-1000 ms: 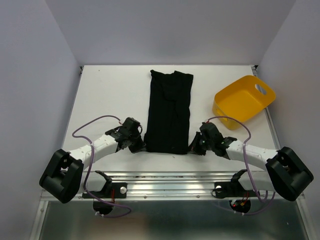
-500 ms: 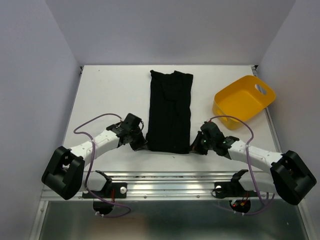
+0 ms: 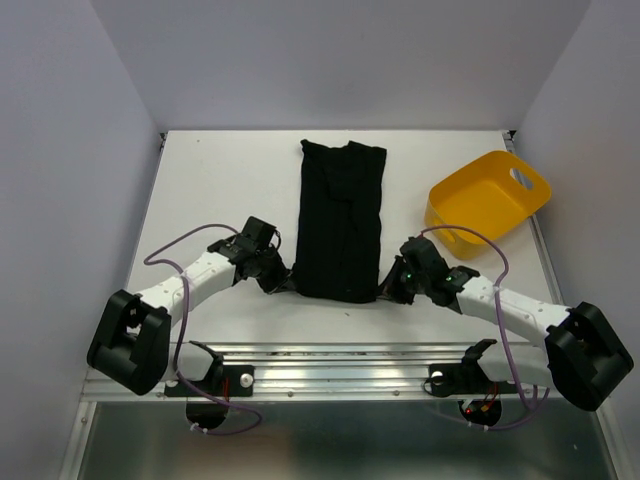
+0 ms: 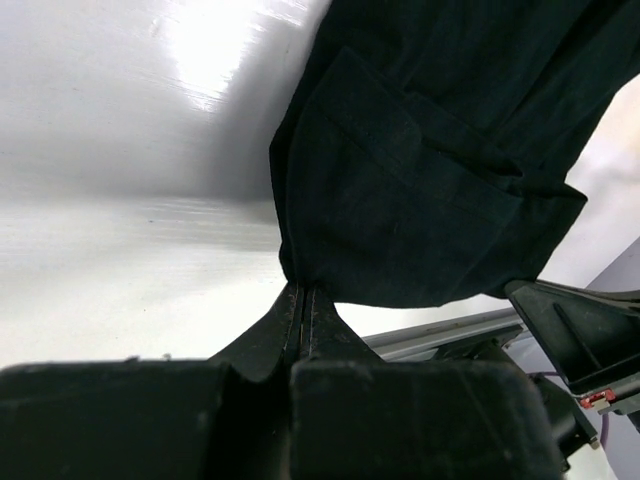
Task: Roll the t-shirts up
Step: Roll the T-shirt to the center of the board.
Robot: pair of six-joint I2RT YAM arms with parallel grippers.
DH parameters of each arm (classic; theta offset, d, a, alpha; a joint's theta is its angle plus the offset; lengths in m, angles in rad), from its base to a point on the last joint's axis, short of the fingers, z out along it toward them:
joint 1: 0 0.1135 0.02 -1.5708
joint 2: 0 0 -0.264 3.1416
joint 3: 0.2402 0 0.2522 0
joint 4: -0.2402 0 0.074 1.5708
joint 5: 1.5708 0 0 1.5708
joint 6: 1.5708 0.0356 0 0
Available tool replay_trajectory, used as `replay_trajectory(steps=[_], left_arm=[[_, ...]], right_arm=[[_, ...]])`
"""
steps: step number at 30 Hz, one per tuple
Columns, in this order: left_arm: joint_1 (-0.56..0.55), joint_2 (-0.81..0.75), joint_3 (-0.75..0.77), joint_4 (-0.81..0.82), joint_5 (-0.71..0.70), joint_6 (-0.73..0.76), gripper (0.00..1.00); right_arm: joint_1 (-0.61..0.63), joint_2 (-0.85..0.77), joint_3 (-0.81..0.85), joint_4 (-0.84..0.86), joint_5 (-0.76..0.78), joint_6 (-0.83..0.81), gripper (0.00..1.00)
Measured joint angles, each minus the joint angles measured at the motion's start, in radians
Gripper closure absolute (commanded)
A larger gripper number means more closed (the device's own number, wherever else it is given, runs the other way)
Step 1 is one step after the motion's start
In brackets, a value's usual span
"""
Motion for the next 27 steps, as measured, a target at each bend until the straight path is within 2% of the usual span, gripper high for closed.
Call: replay_trajectory(steps=[10,27], left_arm=[[0.059,0.033,0.081,-0.023,0.019,0.013,1.0],[0.095,0.17,0.212,-0.021,0.027,0.031,1.0]], right_arm=[[-0.002,0.0,0.034,-0.011,0.03,0.008,0.99],[-0.055,0.04,0.113,-0.022,0.04,0.007,0.99]])
